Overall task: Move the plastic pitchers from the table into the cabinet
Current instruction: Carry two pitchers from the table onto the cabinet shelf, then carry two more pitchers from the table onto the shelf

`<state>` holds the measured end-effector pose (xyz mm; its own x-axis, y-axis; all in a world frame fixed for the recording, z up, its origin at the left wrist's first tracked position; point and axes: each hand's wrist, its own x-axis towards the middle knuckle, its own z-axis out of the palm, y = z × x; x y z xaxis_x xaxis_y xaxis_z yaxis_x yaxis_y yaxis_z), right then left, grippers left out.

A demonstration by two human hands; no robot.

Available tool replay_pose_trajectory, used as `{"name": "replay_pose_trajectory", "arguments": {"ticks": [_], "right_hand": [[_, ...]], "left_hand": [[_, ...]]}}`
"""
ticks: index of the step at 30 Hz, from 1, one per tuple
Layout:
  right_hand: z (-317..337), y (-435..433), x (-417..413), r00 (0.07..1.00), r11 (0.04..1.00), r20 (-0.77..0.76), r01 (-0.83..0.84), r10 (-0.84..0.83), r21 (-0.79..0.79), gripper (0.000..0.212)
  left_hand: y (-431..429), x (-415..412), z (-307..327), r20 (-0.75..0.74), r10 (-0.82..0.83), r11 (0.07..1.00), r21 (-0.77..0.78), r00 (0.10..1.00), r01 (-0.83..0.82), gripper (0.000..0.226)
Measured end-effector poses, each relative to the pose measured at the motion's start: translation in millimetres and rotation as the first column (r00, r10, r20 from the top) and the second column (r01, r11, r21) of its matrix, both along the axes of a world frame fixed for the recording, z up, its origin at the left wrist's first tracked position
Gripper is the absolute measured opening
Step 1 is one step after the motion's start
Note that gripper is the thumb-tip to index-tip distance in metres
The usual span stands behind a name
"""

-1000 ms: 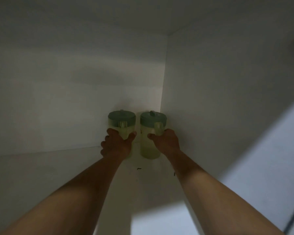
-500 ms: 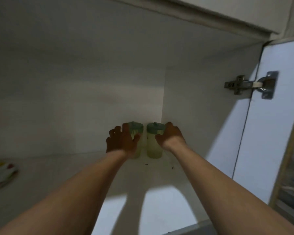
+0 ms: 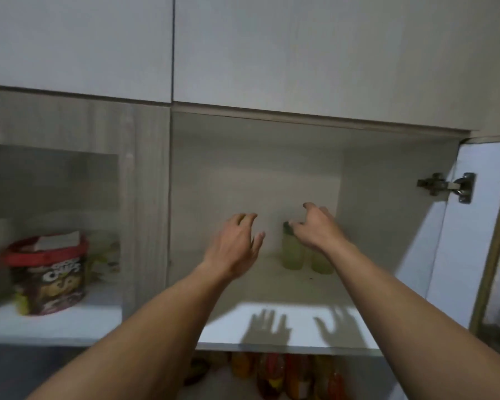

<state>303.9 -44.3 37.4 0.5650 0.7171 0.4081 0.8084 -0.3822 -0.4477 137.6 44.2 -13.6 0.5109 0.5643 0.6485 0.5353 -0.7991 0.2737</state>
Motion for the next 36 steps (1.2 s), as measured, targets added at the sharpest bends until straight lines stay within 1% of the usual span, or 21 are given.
{"name": "replay_pose_trajectory", "arguments": {"ticks": [2,4,6,7,10,14,18,21,24,26,32,36], "right_hand": [[5,-5,-27,0.998,0.998,0.028,-0.062,0.061,0.023,0.061],[5,-11,-55,0.992,0.992,0.05,-0.119,0.117,0.034,0.061],[4,-20,-83,0.982,0.983,0.059,-0.182,0.18,0.024,0.06],[2,-23,-97,0.976,0.977,0.066,-0.21,0.208,0.02,0.06],[-6,-29,-141,0.95,0.953,0.077,-0.303,0.302,0.002,0.063],[-18,-34,-208,0.893,0.894,0.051,-0.447,0.448,-0.022,0.072],[-28,-37,-275,0.836,0.837,0.03,-0.548,0.548,-0.014,0.077],[-41,-41,-340,0.765,0.765,0.007,-0.643,0.644,-0.026,0.076],[-53,-48,-406,0.69,0.689,-0.01,-0.724,0.724,-0.036,0.07],[-61,-51,-444,0.645,0.644,-0.018,-0.764,0.764,-0.04,0.064],[-87,-65,-555,0.518,0.515,-0.061,-0.855,0.853,-0.056,0.069],[-114,-70,-620,0.444,0.444,-0.088,-0.896,0.892,-0.024,0.068]], "left_hand": [[-16,-32,7,-0.012,0.036,0.991,0.128,0.999,-0.034,0.048],[-38,-64,12,-0.016,0.097,0.971,0.221,0.995,-0.091,0.046],[-55,-98,10,-0.021,0.173,0.95,0.267,0.985,-0.161,0.049],[-61,-114,8,-0.031,0.219,0.943,0.262,0.975,-0.204,0.051],[-80,-171,-7,-0.027,0.381,0.911,0.179,0.924,-0.371,0.059],[-111,-249,-30,-0.067,0.567,0.822,0.105,0.821,-0.56,0.061],[-139,-318,-40,-0.079,0.675,0.738,0.041,0.734,-0.674,0.062],[-166,-374,-50,-0.099,0.761,0.644,0.0,0.641,-0.765,0.061],[-189,-428,-65,-0.103,0.821,0.558,-0.056,0.561,-0.828,0.061],[-201,-459,-75,-0.111,0.845,0.517,-0.085,0.524,-0.852,0.061],[-234,-554,-110,-0.107,0.91,0.38,-0.167,0.4,-0.91,0.063],[-257,-611,-141,-0.087,0.943,0.297,-0.218,0.322,-0.93,0.062]]}}
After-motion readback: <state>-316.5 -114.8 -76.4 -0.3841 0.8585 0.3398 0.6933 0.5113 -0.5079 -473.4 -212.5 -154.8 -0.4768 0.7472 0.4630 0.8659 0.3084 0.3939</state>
